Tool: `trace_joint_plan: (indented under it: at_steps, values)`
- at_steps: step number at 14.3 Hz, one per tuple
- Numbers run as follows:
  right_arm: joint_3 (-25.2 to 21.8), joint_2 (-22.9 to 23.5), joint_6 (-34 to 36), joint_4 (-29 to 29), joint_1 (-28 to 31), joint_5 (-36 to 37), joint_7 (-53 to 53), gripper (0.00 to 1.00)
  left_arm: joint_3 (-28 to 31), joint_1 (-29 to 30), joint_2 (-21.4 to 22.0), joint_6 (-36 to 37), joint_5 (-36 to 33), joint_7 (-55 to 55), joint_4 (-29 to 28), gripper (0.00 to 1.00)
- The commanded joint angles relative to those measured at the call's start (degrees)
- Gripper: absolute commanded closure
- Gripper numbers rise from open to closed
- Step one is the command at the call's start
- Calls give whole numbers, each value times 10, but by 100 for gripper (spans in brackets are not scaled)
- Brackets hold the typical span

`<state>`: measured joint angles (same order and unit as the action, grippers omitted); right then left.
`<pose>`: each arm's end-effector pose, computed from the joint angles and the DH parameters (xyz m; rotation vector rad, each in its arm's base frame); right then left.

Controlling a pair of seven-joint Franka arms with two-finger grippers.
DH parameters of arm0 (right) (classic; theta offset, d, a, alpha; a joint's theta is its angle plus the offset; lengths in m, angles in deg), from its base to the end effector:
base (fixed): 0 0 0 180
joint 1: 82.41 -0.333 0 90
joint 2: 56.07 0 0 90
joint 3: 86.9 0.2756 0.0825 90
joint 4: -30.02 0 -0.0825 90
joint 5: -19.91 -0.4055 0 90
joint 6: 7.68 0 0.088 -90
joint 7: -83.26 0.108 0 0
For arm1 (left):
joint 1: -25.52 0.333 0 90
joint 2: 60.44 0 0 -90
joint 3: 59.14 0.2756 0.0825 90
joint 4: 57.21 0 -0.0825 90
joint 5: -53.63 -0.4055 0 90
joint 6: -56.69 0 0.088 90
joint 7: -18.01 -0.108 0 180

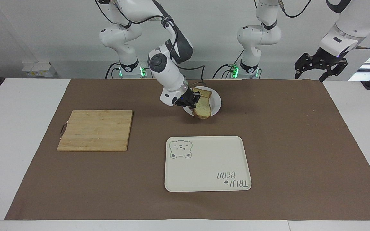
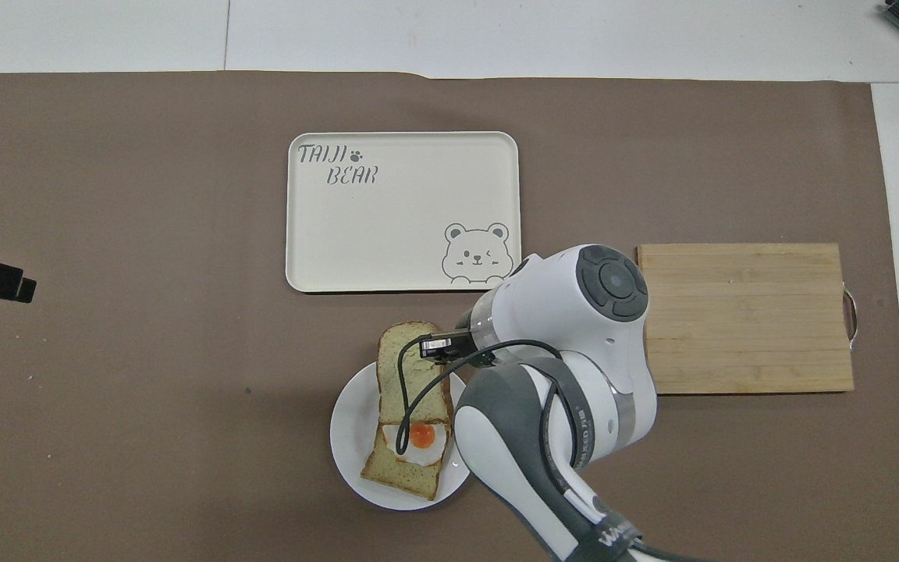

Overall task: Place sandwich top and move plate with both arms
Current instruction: 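Carry the bread slice with the right gripper over the egg toast, then lower the bread onto the egg toast and open the right gripper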

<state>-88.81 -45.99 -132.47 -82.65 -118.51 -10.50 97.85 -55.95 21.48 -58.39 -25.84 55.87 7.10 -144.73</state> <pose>0.4932 0.3591 0.3395 -2.7240 -0.0586 0.2033 0.5525 -0.0123 0.6133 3.0785 -0.3235 -0.0737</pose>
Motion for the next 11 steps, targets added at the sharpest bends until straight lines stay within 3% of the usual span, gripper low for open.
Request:
trace_joint_plan:
  at_steps: [1,4,11]
  values:
    - [2,-18,-10,-15,-21,-17,42,100,-1,-1,15,-10,-6,5,-19,0]
    - [2,-9,-35,-27,-68,-17,85,100,-1,-3,16,-9,-6,9,-19,0]
    - [0,-15,-36,-77,-33,-16,19,100,-4,-9,16,-6,-6,10,-24,0]
